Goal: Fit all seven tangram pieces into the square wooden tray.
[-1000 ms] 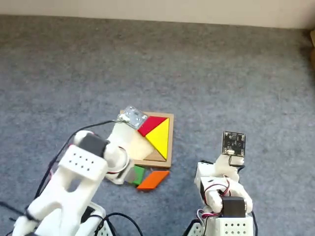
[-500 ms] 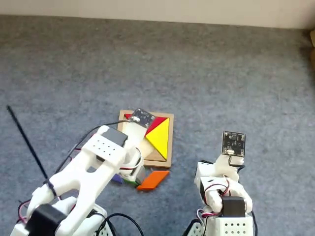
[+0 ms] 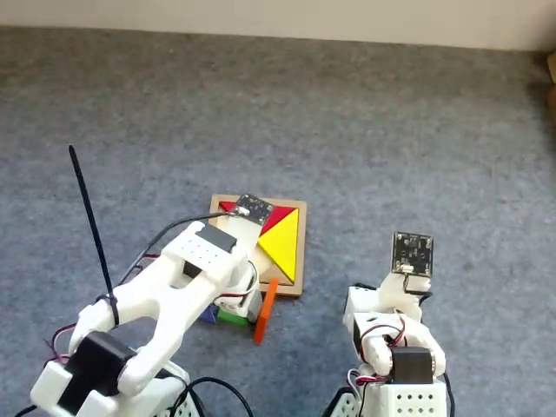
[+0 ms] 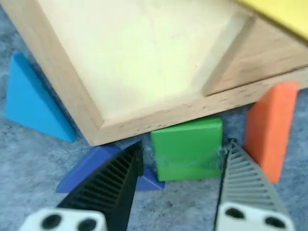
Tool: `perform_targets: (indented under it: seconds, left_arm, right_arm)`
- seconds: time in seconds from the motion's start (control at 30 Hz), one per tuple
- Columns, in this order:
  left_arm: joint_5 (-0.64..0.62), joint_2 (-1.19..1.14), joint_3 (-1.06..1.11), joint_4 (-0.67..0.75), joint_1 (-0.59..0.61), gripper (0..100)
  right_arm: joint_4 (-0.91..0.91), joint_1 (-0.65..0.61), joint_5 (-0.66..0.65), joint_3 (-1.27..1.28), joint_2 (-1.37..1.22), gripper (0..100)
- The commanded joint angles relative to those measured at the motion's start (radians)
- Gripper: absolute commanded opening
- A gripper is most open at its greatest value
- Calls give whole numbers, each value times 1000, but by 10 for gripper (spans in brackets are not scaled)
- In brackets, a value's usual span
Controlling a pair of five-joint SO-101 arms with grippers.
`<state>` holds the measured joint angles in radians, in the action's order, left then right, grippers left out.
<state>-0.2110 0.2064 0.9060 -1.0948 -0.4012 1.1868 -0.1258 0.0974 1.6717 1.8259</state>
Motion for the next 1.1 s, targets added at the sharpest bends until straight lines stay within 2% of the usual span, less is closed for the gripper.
perform_targets:
  seconds: [0.0,0.33,0.47,0.73,1.07]
  left_arm:
    - [-14,-1,-44,11,-7,187]
    - [63,2,-50,8,-18,77]
    - [83,2,-50,5,-25,59]
    - [126,12,-51,-14,-114,46]
    - [133,257,-36,-83,-105,46]
  right_arm:
    - [7,10,8,116,4,25]
    - [7,39,8,116,7,25]
    - [7,41,8,116,7,25]
    - [7,41,8,116,7,25]
    - [7,41,8,116,7,25]
